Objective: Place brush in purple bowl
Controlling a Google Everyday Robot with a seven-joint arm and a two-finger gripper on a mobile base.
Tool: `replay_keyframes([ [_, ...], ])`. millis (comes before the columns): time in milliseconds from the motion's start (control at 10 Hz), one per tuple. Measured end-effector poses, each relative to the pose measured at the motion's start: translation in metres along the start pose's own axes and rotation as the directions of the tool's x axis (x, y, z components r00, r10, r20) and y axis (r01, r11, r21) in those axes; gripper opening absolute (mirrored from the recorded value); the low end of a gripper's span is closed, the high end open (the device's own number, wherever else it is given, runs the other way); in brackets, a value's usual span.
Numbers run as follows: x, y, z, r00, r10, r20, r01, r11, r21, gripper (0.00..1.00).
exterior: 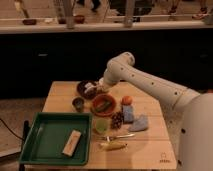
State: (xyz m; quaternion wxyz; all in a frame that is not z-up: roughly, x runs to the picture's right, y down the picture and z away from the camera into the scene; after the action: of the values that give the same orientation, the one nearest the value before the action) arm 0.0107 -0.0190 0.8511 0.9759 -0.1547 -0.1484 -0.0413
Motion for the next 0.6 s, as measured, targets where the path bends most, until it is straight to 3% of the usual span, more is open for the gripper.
replay_keyframes([
  [300,-0.013,-0.006,0.003,0.998,0.064,-0.014,-0.063,0.998,0.031,0.01],
  [600,-0.022,-0.013,0.007,0.982,0.189,-0.003,-0.189,0.980,0.061,0.01],
])
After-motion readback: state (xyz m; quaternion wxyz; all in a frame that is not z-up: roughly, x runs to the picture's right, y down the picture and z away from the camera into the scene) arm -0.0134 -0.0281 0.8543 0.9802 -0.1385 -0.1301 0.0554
